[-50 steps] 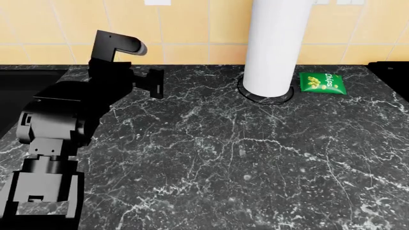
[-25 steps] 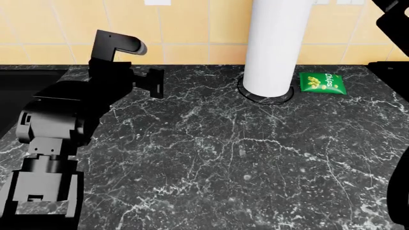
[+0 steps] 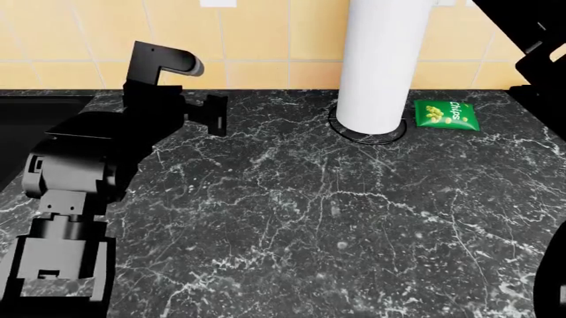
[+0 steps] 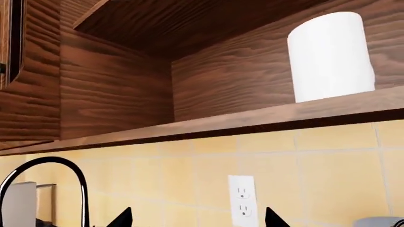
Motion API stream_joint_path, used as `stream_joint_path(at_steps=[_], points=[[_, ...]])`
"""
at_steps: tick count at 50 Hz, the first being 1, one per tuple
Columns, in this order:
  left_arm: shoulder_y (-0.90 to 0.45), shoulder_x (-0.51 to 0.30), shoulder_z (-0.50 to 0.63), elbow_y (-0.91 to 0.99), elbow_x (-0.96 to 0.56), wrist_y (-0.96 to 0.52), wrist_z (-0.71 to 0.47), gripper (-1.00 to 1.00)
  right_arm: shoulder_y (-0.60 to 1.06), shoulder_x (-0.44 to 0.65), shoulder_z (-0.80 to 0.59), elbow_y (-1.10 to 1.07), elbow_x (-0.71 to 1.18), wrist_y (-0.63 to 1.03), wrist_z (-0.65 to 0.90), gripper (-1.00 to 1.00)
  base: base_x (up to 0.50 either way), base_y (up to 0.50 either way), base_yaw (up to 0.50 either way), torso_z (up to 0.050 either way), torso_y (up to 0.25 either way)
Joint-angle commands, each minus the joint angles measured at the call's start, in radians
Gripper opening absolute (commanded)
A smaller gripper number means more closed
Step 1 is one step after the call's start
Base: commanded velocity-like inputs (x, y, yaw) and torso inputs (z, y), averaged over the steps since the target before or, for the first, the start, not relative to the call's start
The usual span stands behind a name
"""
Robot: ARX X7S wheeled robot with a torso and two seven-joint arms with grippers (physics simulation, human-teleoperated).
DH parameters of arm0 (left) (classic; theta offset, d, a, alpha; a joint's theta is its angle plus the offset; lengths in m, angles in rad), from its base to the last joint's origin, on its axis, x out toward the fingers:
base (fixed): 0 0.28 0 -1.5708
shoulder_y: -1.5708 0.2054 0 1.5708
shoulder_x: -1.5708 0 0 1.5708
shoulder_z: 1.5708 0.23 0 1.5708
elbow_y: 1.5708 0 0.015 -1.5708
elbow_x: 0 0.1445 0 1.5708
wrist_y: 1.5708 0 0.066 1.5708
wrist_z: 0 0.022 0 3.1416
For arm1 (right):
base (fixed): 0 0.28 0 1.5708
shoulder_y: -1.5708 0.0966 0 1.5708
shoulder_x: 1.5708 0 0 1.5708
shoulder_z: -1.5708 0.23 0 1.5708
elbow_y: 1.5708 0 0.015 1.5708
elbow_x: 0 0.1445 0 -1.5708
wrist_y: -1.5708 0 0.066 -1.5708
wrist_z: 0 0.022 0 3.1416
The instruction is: A wet mug is on the counter and needs to be dried. Pick it up and place it upside down in the open cabinet.
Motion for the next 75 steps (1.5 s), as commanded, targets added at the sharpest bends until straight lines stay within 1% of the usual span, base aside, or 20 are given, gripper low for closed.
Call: stream_joint_path(at_steps=[1,4,9,12,31,42,59,62,65,71,75], points=[[0.000,-0.001,0.003,0.004,-0.004,-0.003,-0.003,1.00,-0.037,0.007,0.002,-0.006,-0.007,-0.011,-0.001,1.00,0.00,0.00,0.00,0.000,0.000],[0.000,-0.002,0.004,0.004,-0.005,-0.003,-0.003,1.00,-0.044,0.010,-0.005,0.003,-0.005,-0.003,0.014,1.00,0.00,0.00,0.00,0.000,0.000],[-0.001,-0.002,0.005,0.001,-0.006,-0.001,-0.004,1.00,-0.065,0.014,-0.013,0.070,0.034,0.034,0.114,1.00,0.00,0.00,0.00,0.000,0.000],[0.000,-0.002,0.005,0.002,-0.007,-0.001,-0.005,1.00,-0.076,0.020,-0.015,0.089,0.036,0.040,0.134,1.00,0.00,0.00,0.00,0.000,0.000],[0.000,-0.005,0.007,0.004,-0.016,-0.005,-0.009,1.00,-0.103,0.020,-0.021,0.093,0.043,0.035,0.158,1.00,0.00,0.00,0.00,0.000,0.000],[0.013,-0.009,0.006,0.045,-0.028,-0.034,-0.013,1.00,-0.151,0.022,-0.013,0.060,0.065,0.027,0.173,1.00,0.00,0.00,0.00,0.000,0.000],[0.012,-0.008,0.011,0.039,-0.033,-0.031,-0.017,1.00,-0.198,0.026,-0.012,0.047,0.049,0.005,0.157,1.00,0.00,0.00,0.00,0.000,0.000],[0.022,-0.010,-0.016,0.087,-0.054,-0.066,-0.030,1.00,-0.216,0.026,-0.012,0.024,0.043,-0.002,0.157,1.00,0.00,0.00,0.00,0.000,0.000],[0.053,-0.012,-0.082,0.218,-0.102,-0.144,-0.063,1.00,-0.237,0.022,-0.013,-0.012,0.043,-0.007,0.169,1.00,0.00,0.00,0.00,0.000,0.000],[0.110,0.014,-0.268,0.513,-0.230,-0.367,-0.156,1.00,-0.282,0.018,-0.019,-0.048,0.080,0.004,0.230,1.00,0.00,0.00,0.00,0.000,0.000],[0.125,0.049,-0.410,0.698,-0.323,-0.544,-0.215,1.00,-0.311,0.013,-0.009,-0.073,0.113,-0.003,0.256,1.00,0.00,0.00,0.00,0.000,0.000]])
